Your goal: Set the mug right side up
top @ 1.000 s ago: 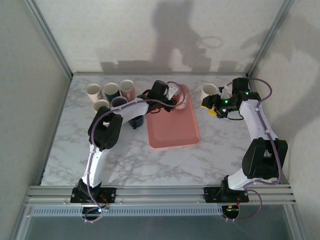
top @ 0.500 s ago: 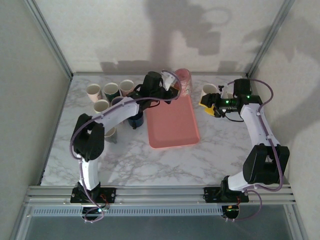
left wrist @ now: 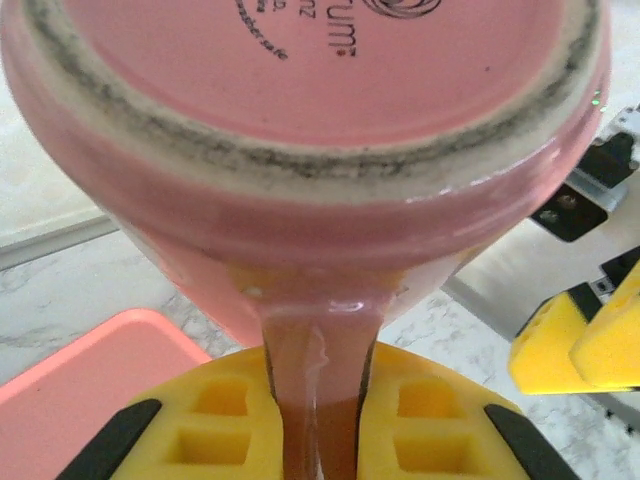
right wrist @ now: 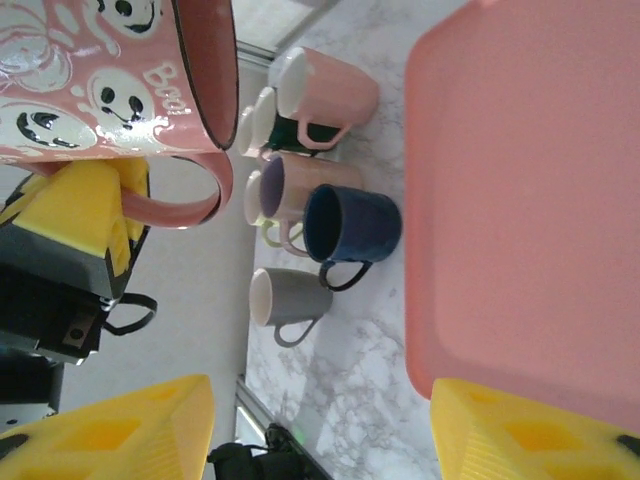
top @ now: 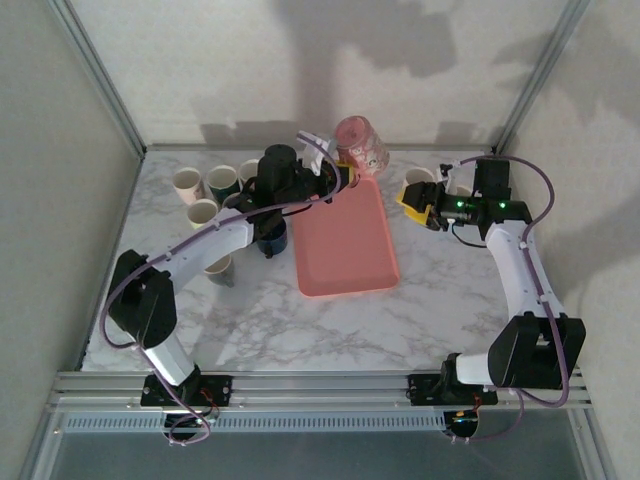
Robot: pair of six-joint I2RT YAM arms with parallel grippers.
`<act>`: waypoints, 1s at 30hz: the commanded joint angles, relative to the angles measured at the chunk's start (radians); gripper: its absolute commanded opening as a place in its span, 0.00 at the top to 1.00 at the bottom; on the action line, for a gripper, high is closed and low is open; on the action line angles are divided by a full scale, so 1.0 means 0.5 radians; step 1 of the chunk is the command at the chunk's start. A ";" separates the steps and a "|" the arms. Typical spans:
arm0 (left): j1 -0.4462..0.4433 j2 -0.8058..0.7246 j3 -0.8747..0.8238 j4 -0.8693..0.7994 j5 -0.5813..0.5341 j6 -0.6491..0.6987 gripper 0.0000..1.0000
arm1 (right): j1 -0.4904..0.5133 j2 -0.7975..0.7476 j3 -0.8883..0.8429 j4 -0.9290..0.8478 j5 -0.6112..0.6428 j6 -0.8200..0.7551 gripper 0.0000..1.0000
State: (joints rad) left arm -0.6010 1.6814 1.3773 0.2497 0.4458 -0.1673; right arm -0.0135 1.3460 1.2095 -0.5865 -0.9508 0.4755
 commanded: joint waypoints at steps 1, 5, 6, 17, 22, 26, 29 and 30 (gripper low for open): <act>-0.011 -0.221 -0.018 0.549 0.109 -0.147 1.00 | 0.027 -0.062 -0.066 0.208 -0.132 0.093 0.40; -0.013 -0.295 -0.101 0.737 0.127 -0.275 1.00 | 0.092 -0.089 -0.110 0.403 -0.181 0.175 0.40; -0.013 -0.315 -0.123 0.788 0.131 -0.306 1.00 | 0.114 -0.098 -0.103 0.426 -0.176 0.166 0.40; -0.011 -0.392 -0.282 1.210 0.139 -0.607 1.00 | 0.255 -0.305 -0.269 1.065 -0.142 0.405 0.43; -0.011 -0.405 -0.359 1.416 0.146 -0.765 1.00 | 0.288 -0.337 -0.336 1.392 -0.163 0.566 0.44; -0.011 -0.413 -0.427 1.574 0.120 -0.890 1.00 | 0.332 -0.356 -0.392 1.671 -0.129 0.696 0.41; -0.013 -0.418 -0.468 1.653 0.103 -0.944 1.00 | 0.376 -0.345 -0.419 1.859 -0.108 0.775 0.40; -0.012 -0.415 -0.476 1.669 0.102 -0.955 1.00 | 0.397 -0.339 -0.416 1.889 -0.100 0.785 0.40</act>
State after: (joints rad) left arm -0.6010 1.5452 1.1316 0.8551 0.5014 -0.5976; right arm 0.1612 1.1927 1.0107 0.2012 -0.9962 0.8108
